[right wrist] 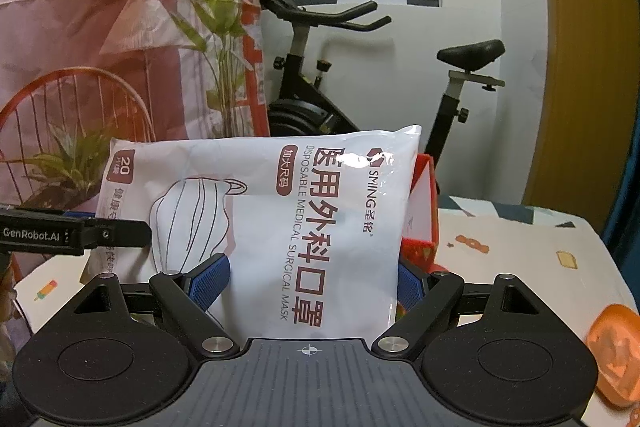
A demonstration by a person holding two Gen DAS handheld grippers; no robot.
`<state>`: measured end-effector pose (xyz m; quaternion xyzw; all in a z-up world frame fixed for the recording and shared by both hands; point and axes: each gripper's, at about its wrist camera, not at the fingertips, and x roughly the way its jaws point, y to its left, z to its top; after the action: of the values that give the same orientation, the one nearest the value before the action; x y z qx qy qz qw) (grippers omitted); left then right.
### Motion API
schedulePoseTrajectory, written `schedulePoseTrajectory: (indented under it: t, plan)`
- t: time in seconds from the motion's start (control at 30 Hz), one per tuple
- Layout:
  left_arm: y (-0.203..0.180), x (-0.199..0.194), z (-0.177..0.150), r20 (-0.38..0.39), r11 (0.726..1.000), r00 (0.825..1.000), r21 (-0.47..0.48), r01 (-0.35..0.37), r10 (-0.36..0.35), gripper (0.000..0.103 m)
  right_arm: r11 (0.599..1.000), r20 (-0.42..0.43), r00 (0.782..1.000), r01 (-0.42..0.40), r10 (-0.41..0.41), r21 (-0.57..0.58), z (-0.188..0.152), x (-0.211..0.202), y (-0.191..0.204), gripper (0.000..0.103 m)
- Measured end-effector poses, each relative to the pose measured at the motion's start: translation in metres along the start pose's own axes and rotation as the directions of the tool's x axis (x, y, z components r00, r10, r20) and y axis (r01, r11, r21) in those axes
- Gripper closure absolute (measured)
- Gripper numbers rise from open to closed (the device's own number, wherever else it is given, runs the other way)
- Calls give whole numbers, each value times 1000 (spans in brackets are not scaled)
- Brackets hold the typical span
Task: Organize soft objects
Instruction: 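Lift the white mask bag with the right tool toward the red box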
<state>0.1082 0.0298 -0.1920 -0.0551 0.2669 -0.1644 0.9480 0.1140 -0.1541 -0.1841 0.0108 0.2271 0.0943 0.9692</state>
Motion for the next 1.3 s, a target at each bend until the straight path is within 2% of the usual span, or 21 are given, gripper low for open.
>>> schedulePoseTrajectory:
  t: [0.47,0.83,1.07,1.3]
  plan:
    - [-11,21,63,10,997,999,64,-33,33,39,999,39,999,-34,33,37,54,34,-33,20]
    - [-7,72,111,-9,997,999,73,-35,36,39,1000,39,999,-13,13,20,93,92,-68,20]
    - [4,120,118,-99,996,994,75,-40,47,39,999,-27,1000,4,-3,34,91,141,-84,21]
    - [20,154,108,-214,997,975,64,-54,67,40,999,-147,989,4,4,55,68,176,-89,29]
